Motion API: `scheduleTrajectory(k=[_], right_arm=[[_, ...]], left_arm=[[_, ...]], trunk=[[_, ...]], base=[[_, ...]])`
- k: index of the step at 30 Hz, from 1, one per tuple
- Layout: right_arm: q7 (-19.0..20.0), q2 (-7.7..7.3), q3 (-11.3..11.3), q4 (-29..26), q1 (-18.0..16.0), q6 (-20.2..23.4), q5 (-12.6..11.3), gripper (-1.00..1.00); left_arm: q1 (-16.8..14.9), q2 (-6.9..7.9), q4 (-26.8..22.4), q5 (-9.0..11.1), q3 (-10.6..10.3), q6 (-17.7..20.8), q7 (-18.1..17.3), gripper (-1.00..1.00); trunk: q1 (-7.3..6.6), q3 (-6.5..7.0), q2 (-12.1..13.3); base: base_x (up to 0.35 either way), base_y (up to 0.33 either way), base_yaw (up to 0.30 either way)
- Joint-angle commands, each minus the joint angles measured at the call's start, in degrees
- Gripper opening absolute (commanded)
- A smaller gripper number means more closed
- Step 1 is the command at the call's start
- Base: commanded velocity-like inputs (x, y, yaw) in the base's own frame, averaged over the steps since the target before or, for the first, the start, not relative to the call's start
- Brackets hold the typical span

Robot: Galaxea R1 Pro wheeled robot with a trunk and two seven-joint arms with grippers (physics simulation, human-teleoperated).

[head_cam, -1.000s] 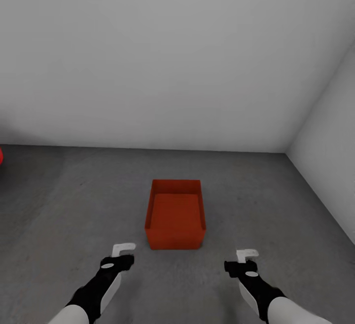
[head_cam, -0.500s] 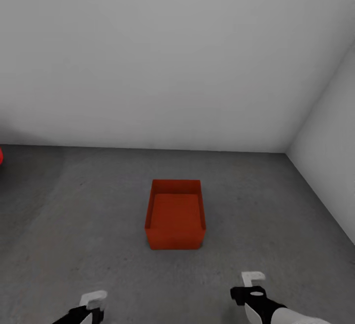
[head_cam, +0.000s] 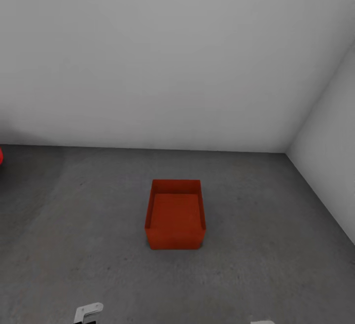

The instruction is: Move the two storage containers from the living room to the garage. In the garage, place one container on the floor and stack the other container on top of it (either order is fine).

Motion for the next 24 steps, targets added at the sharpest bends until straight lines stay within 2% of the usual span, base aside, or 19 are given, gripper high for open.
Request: scheduleTrajectory(k=[1, 8, 13, 24], right_arm=[[-0.1, 0.02, 0.5, 0.2, 1.3, -0.3, -0.4, 1.00], [0.0, -0.10, 0.5, 0.1, 8.5, -1.0, -0.3, 1.00], [0.0, -0.03, 0.5, 0.2, 13.0, -3.6, -0.6, 1.00], [1.0, 0.19, 0.5, 0.1, 14.1, -4.8, -0.8, 1.00]], left_arm=[[0.0, -0.02, 0.0, 0.5, -0.5, 0.2, 0.1, 1.00], [0.1, -0.20, 0.1, 0.6, -0.5, 0.1, 0.1, 1.00], [0.3, -0.58, 0.1, 0.7, -0.5, 0.1, 0.2, 1.00], [0.4, -0.71, 0.0, 0.4, -0.5, 0.1, 0.1, 1.00]], trunk=[[0.01, -0.05, 0.0], [0.01, -0.05, 0.0], [0.01, -0.05, 0.0], [0.01, 0.37, 0.0]], base=[[0.000, 0.000, 0.000], [0.000, 0.000, 0.000], [0.000, 0.000, 0.000], [0.000, 0.000, 0.026]])
